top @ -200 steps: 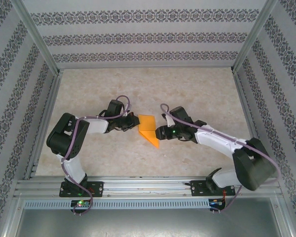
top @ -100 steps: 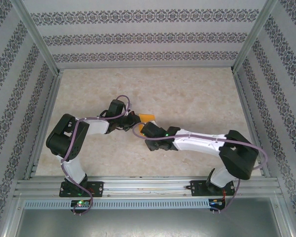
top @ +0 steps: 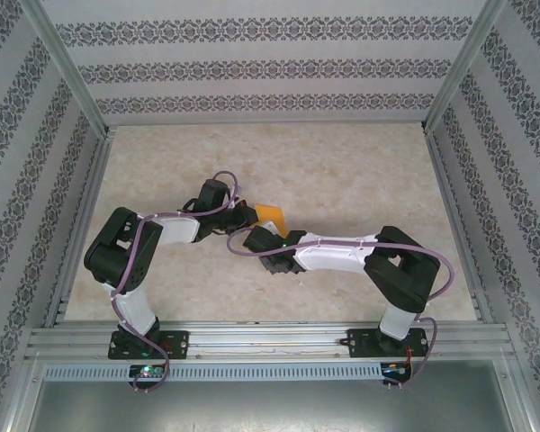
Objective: Fold a paper plane with a square sheet of paper (fold left side to right side)
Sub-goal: Fourth fold the wing at the center of the table.
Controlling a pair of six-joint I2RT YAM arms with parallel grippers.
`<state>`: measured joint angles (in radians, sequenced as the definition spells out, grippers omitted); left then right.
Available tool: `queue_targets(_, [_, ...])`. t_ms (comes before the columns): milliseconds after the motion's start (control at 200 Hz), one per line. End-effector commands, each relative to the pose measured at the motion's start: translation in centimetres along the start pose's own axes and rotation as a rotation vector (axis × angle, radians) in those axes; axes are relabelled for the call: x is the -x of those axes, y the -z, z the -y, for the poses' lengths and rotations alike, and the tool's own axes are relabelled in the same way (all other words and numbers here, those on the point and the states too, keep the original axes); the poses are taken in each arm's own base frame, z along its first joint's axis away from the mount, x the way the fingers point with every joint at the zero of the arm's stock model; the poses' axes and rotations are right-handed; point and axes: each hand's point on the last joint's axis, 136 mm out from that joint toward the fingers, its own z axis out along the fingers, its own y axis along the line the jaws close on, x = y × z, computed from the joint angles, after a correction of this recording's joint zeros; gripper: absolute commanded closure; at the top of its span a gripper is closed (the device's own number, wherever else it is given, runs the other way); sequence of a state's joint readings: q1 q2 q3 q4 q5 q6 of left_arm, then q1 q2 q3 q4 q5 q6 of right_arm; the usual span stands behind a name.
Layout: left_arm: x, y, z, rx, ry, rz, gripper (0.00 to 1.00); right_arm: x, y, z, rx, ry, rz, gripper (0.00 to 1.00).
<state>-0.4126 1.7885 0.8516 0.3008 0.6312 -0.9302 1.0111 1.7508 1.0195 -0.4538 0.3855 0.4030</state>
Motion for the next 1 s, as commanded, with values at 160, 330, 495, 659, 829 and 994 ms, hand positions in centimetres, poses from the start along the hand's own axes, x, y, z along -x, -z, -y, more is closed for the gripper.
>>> queue_targets(160, [0.4, 0.3, 1.8, -0.022, -0.022, 0.005, 1.00, 0.9, -0.4, 0.8, -0.089, 0.024, 0.022, 0.57])
queue_targets(330, [0.4, 0.4, 1.8, -0.020, -0.024, 0.004, 1.00, 1.0, -0.6, 1.2, -0.117, 0.027, 0.026, 0.58])
queue_targets(495, [0.4, 0.3, 1.7, -0.018, -0.023, 0.003, 1.00, 1.0, -0.8, 1.2, -0.119, 0.030, 0.022, 0.66])
queue_targets(659, [0.2, 0.3, 1.6, -0.011, -0.027, -0.001, 0.99, 0.9, -0.9, 1.1, -0.115, 0.033, 0.016, 0.74])
queue_targets(829, [0.2, 0.5, 1.3, 0.001, -0.027, 0.002, 0.97, 0.4, -1.2, 1.2, -0.120, 0.035, 0.002, 0.86])
queue_targets(994, [0.0, 0.6, 1.1, 0.005, -0.029, 0.005, 0.95, 0.3, -1.2, 1.4, -0.129, 0.028, 0.000, 0.97])
